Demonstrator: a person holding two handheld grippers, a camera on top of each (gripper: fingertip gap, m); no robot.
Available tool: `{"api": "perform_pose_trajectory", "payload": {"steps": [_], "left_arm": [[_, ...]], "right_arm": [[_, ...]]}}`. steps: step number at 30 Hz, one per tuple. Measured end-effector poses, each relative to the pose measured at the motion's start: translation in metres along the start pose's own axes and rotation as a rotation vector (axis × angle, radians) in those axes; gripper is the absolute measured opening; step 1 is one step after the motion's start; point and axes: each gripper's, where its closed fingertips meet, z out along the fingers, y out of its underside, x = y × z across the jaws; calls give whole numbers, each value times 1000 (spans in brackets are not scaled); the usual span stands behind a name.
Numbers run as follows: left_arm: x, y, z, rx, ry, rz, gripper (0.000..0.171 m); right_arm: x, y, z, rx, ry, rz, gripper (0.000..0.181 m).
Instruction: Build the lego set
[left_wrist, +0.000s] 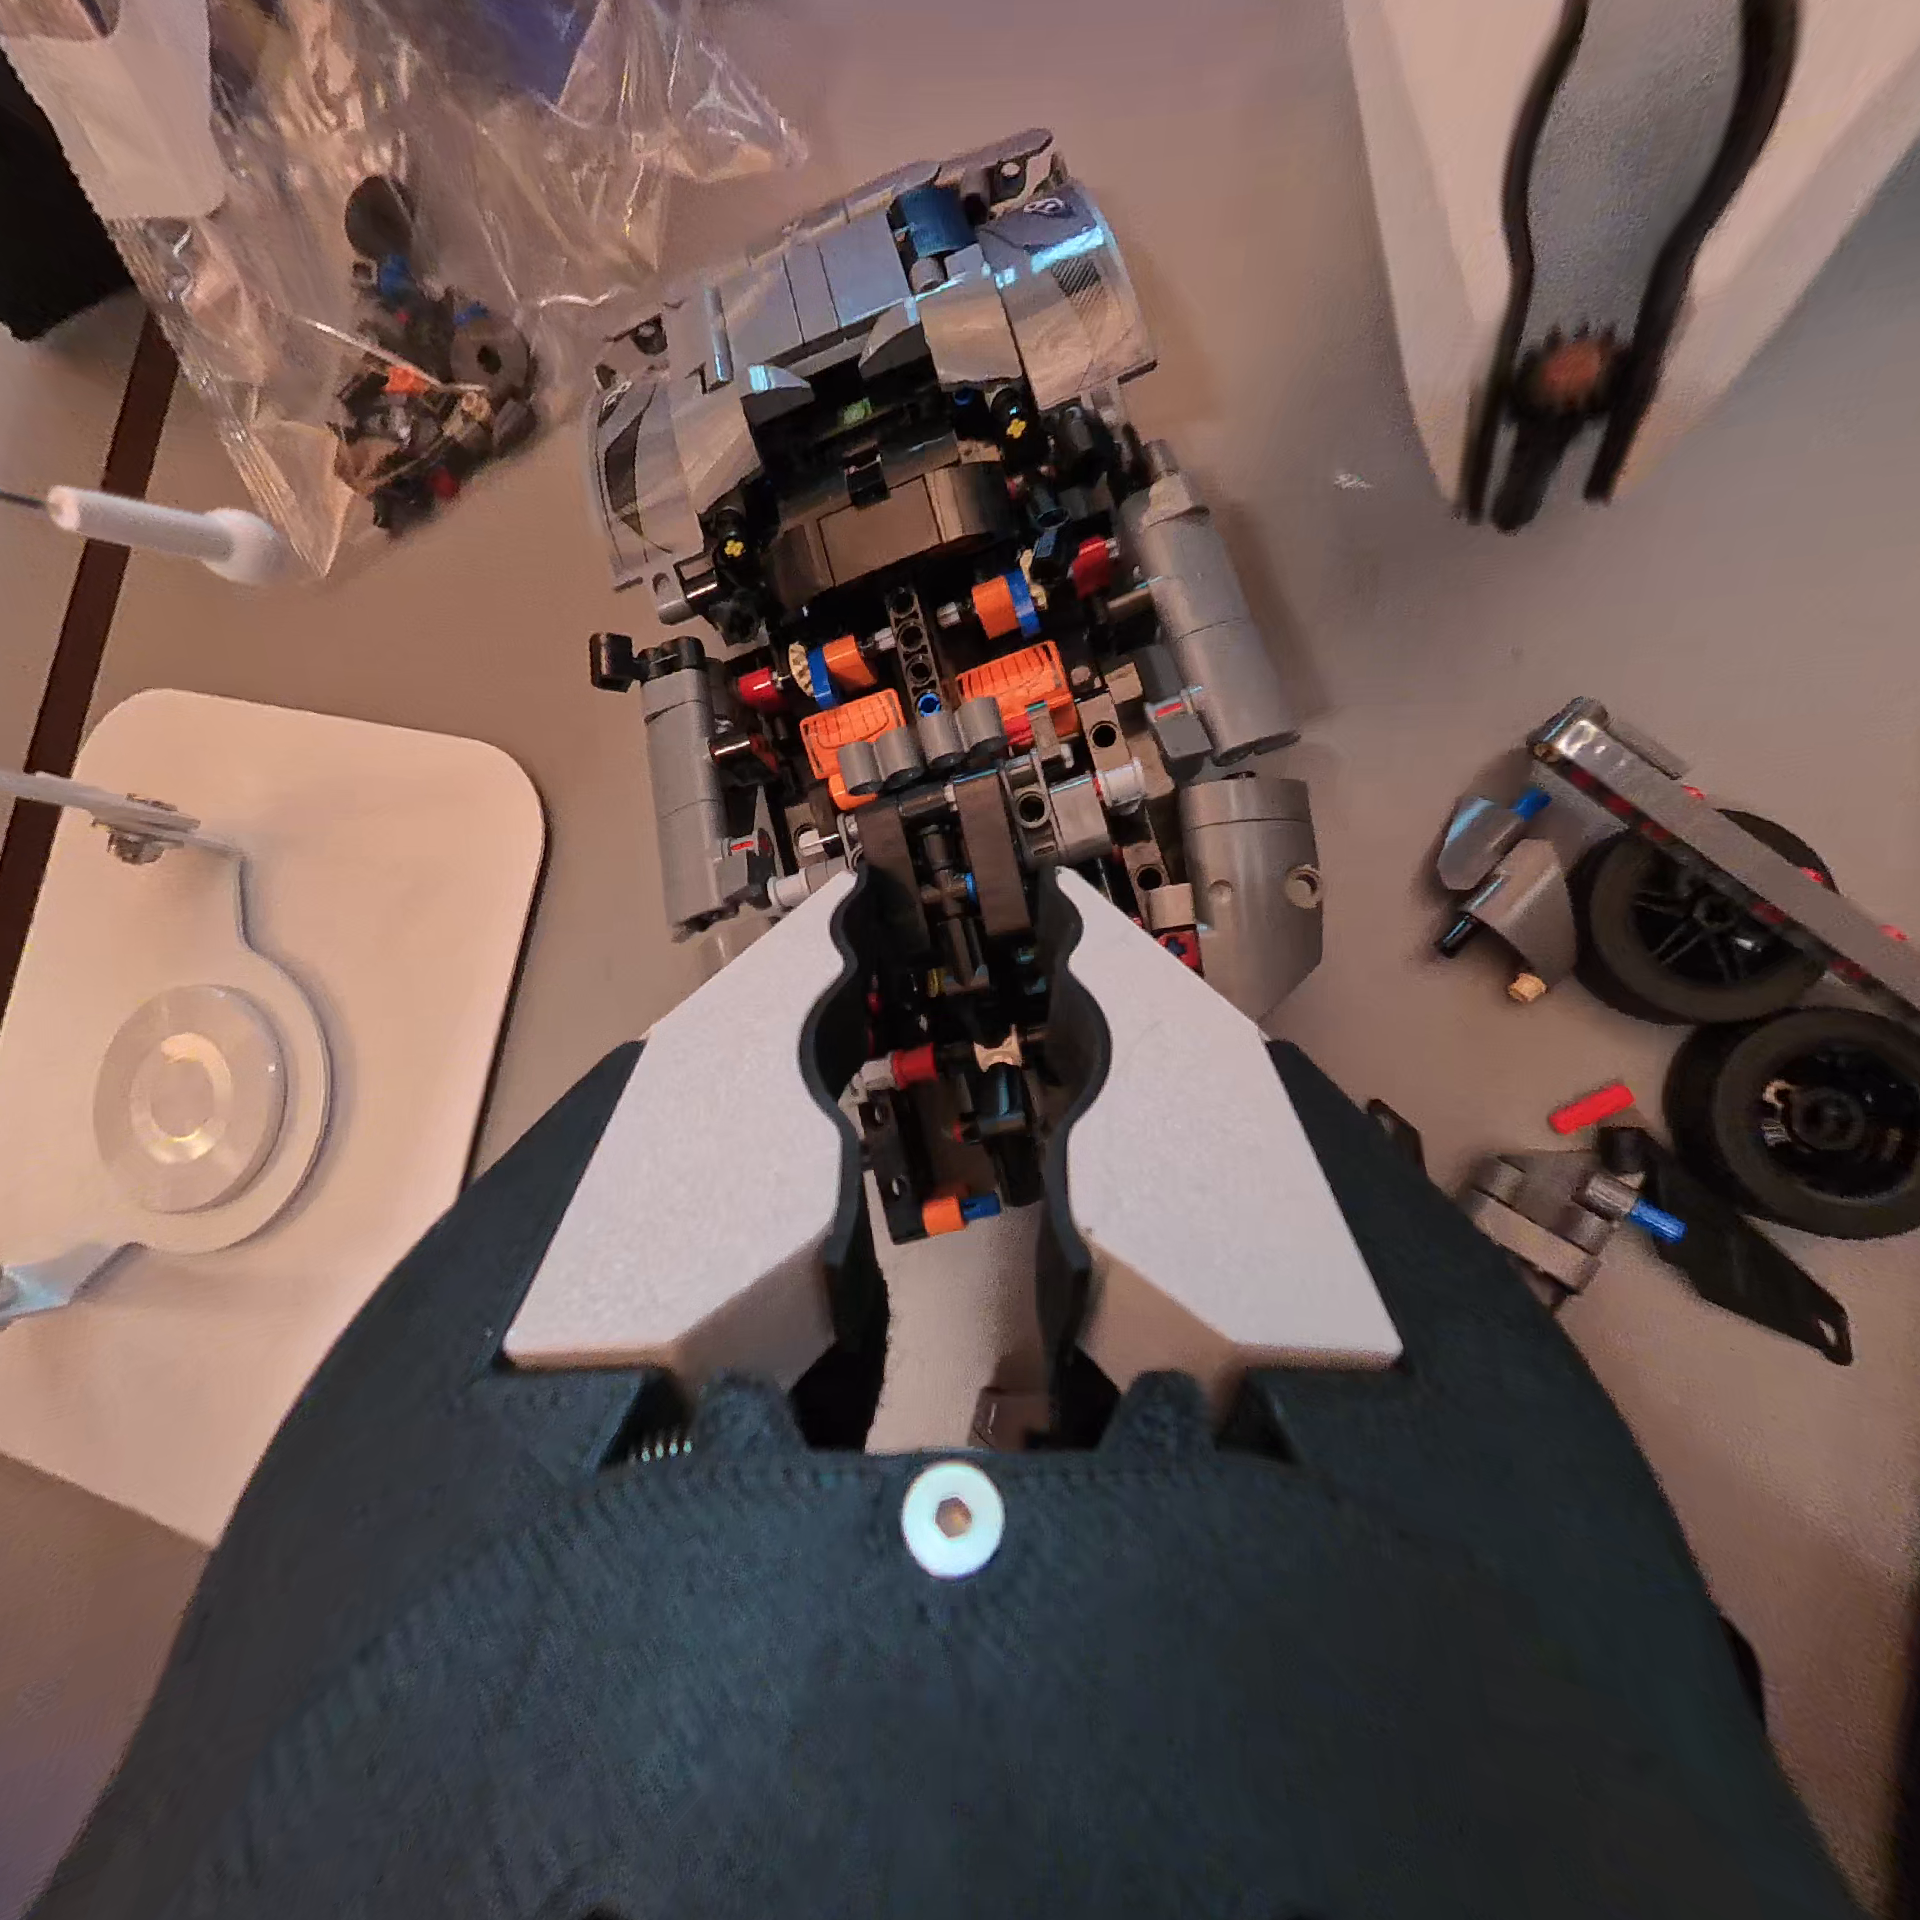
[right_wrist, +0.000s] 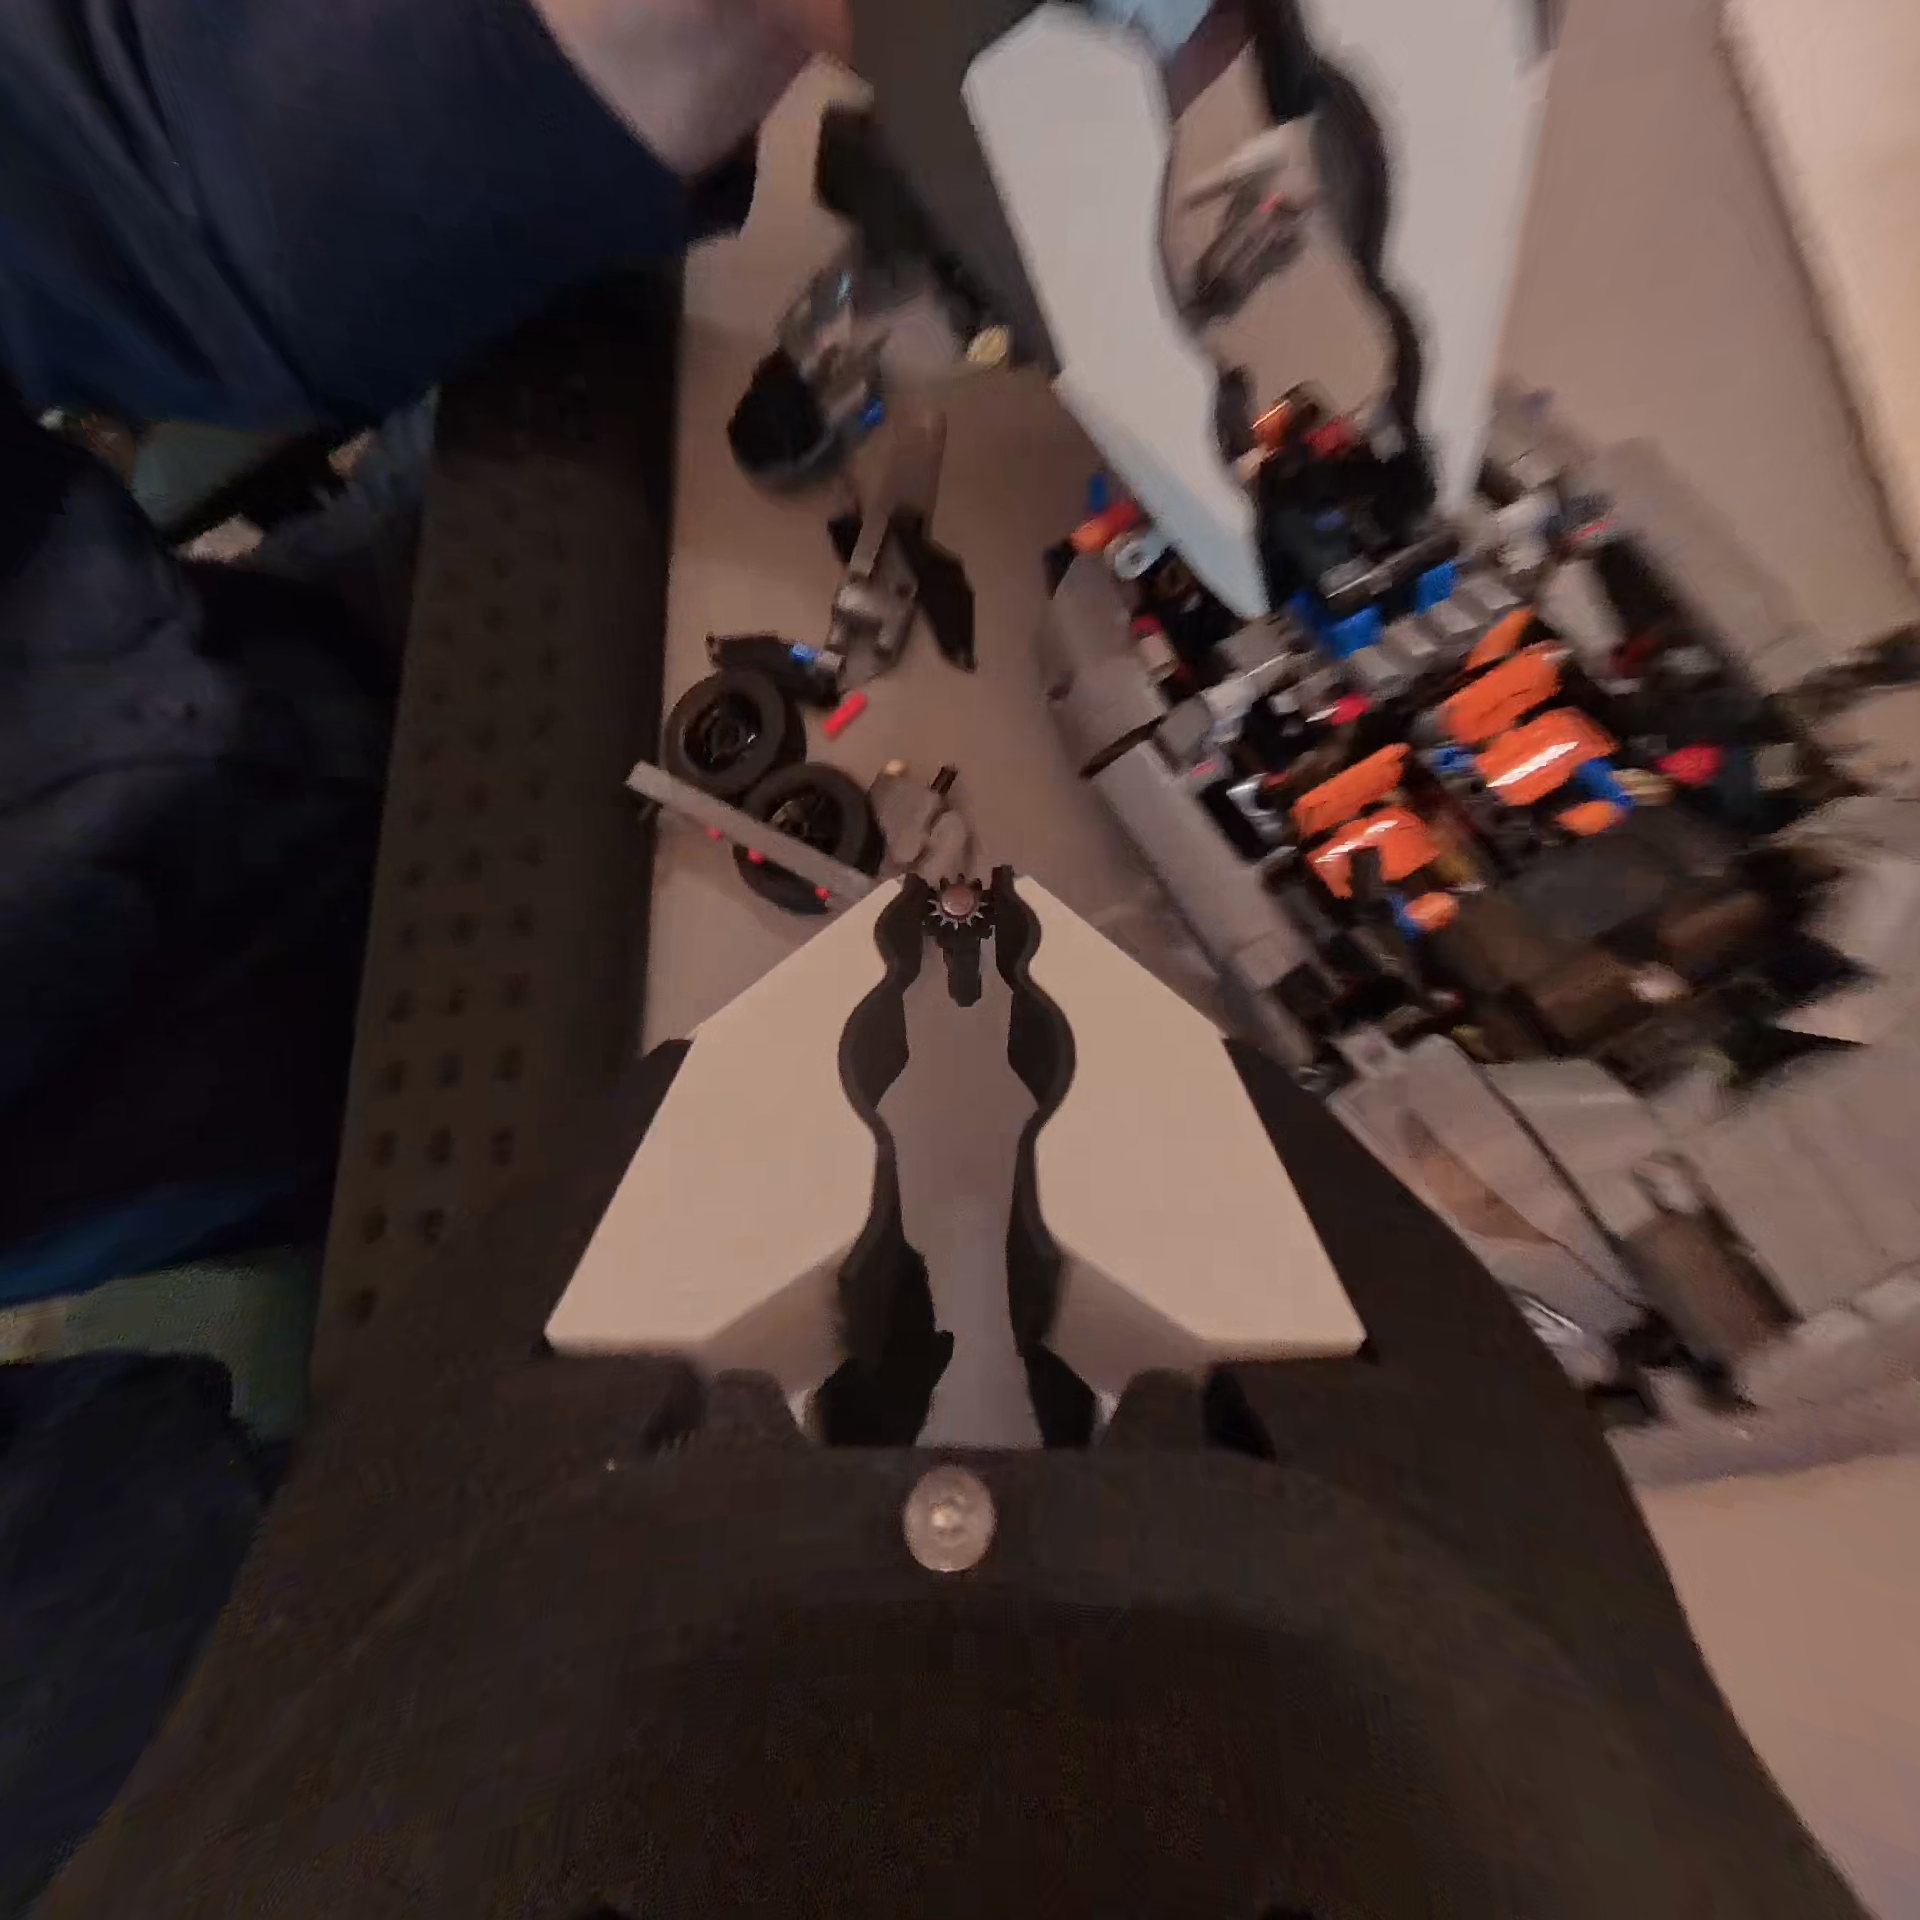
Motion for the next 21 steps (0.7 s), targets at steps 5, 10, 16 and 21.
{"api": "perform_pose_trajectory", "payload": {"steps": [5,10,16,21], "left_arm": [[-1,-2,-2,38,-5,-11,30],[-3,-2,-5,39,-18,-26,25],[-3,-6,-6,31,-41,-10,25],[-6,-10,-9,62,-30,-76,24]], "right_arm": [[10,7,13,-66,20,15,34],[43,-34,-10,168,213,-10,29],[82,-35,12,80,429,-19,25],[85,-43,13,95,480,-76,26]]}}
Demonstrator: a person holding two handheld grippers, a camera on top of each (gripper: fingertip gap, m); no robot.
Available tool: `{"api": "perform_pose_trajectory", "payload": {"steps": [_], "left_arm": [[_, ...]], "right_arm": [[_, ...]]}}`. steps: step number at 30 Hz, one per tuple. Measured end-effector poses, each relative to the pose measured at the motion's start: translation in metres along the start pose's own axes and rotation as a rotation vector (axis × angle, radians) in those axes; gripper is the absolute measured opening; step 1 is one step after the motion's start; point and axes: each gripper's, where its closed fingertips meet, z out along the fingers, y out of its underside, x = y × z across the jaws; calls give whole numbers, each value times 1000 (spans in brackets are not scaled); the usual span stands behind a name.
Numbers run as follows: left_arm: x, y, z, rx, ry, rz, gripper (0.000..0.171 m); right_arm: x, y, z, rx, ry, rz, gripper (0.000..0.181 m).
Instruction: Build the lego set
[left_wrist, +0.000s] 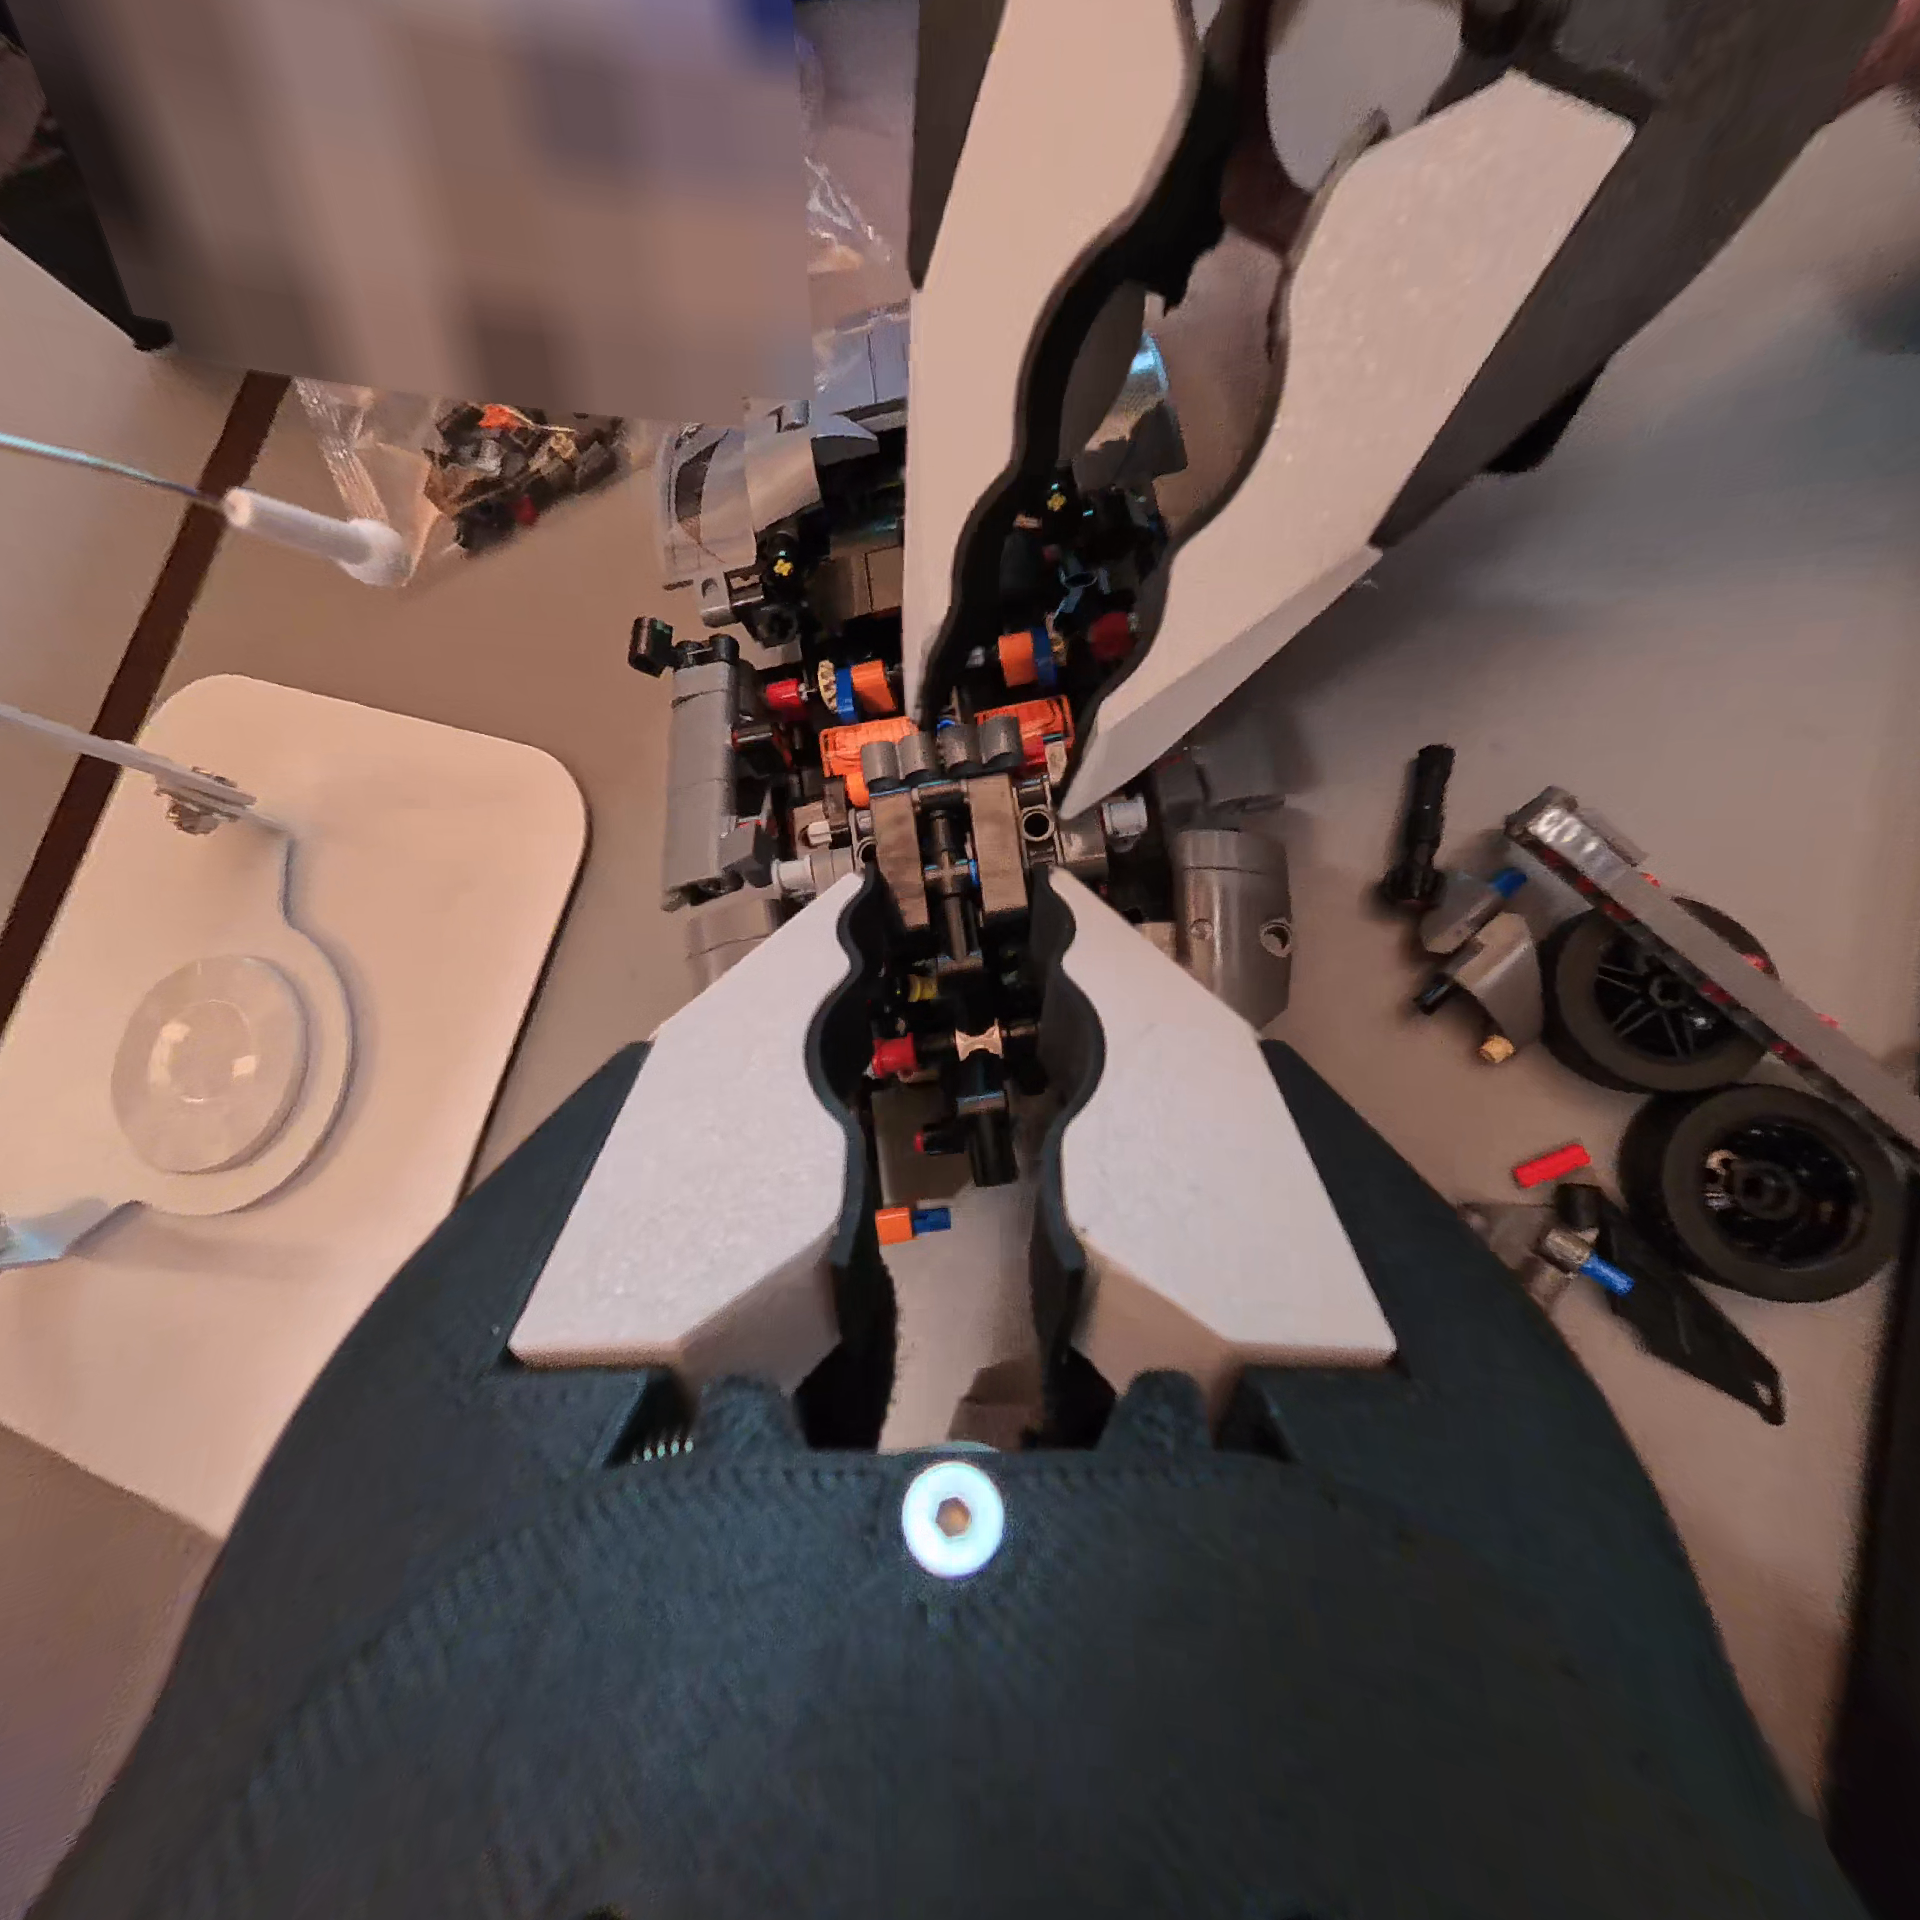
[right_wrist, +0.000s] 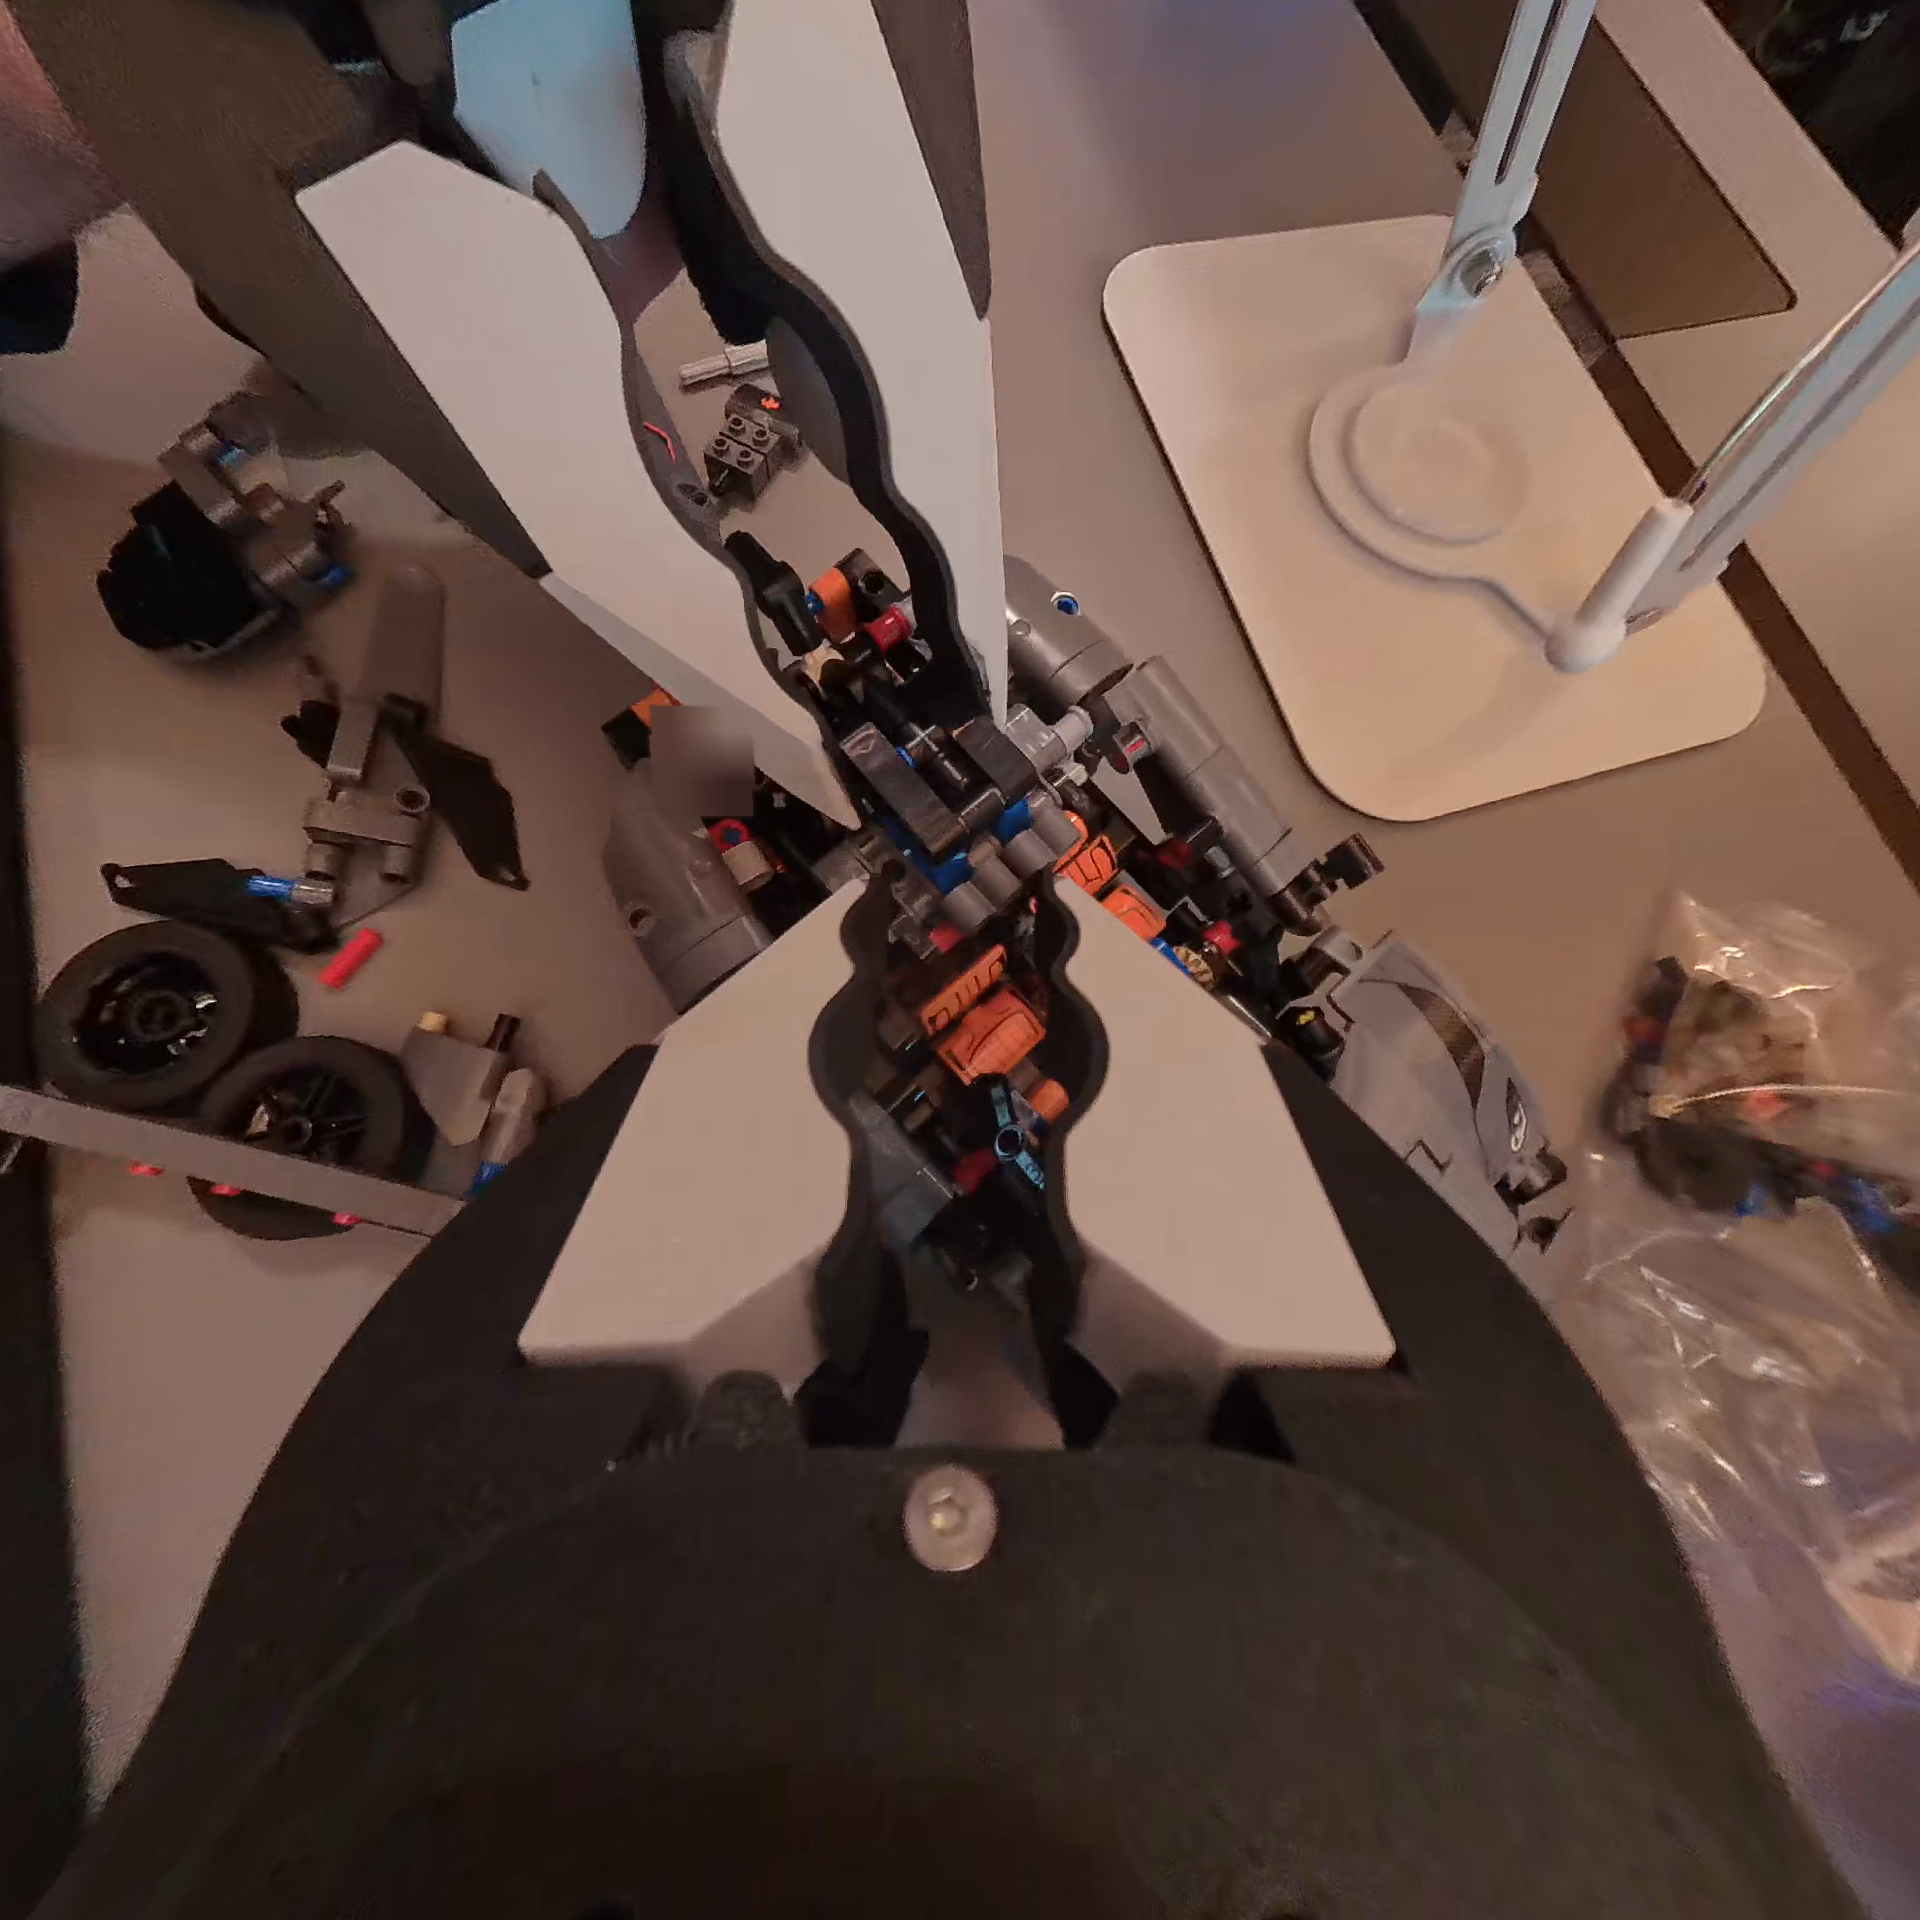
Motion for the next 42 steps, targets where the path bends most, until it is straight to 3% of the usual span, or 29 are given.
{"api": "perform_pose_trajectory", "payload": {"steps": [9,14,17,24,26,29,31,34,42], "left_arm": [[-2,2,1,47,102,-145,24],[-7,8,-5,-117,-76,74,23],[-7,7,-5,-45,-22,17,24],[-6,8,-2,-16,9,-35,24],[-18,14,-2,-34,-48,-51,23],[-22,20,-10,-6,-14,-85,23],[-18,19,-10,19,-8,-47,23],[-13,17,-9,27,24,-49,23],[1,8,-3,28,35,39,24]], "right_arm": [[2,2,7,-37,39,-6,17],[0,-3,12,-48,70,-46,13],[0,-3,11,-29,57,-20,12],[-3,4,5,-62,25,-29,9],[-15,-2,-5,-18,-28,-48,0],[-8,-7,-14,12,33,-43,0],[-6,-13,-15,65,-1,7,0],[-1,-4,-6,20,19,23,20],[0,-6,5,24,11,67,13]]}}
